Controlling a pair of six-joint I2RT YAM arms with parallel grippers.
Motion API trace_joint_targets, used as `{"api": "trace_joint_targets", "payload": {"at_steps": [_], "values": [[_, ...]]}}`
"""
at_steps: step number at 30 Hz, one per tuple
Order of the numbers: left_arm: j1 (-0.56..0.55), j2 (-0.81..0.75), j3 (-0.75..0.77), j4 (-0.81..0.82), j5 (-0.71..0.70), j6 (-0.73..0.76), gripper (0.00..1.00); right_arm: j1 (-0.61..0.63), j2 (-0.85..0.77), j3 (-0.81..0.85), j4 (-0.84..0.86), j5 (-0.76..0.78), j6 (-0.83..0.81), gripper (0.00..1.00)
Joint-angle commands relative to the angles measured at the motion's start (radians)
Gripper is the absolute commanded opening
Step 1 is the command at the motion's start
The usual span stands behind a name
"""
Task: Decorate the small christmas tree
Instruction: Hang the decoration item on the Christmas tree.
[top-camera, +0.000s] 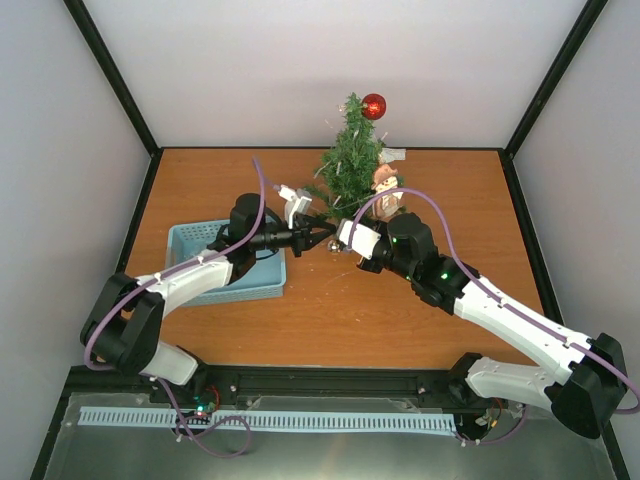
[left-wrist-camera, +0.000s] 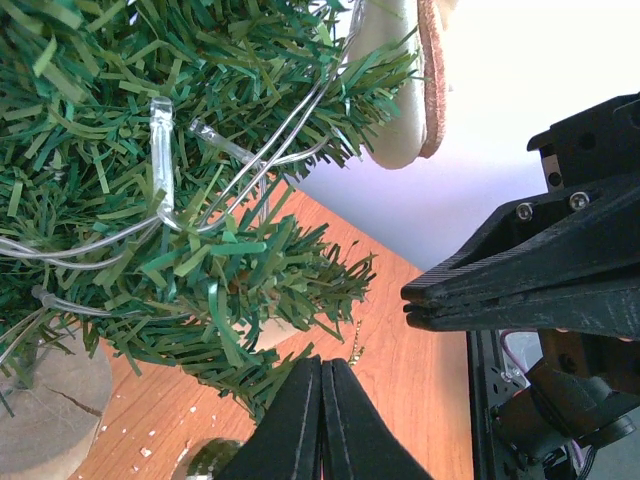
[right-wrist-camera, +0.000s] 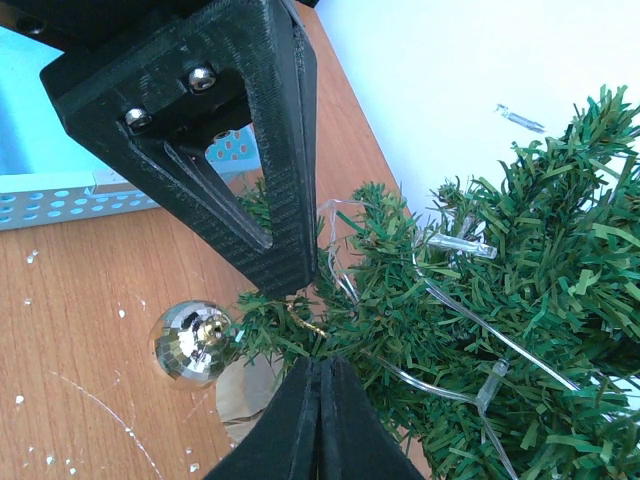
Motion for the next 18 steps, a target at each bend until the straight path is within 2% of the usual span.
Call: {"api": "trace_joint_targets", "payload": {"at_steps": [1,18], "values": [[0.003,-0.001,-0.001,0.012,0.019,0.032,0.01,-0.004,-0.014,-0.008,0.022,0.000,0.009,0.05],[0.002,0.023,0.001,0.001,0.008,0.050,0.01,-0.003,-0.018,-0.012,0.023,-0.001,0.004,0.04]]}}
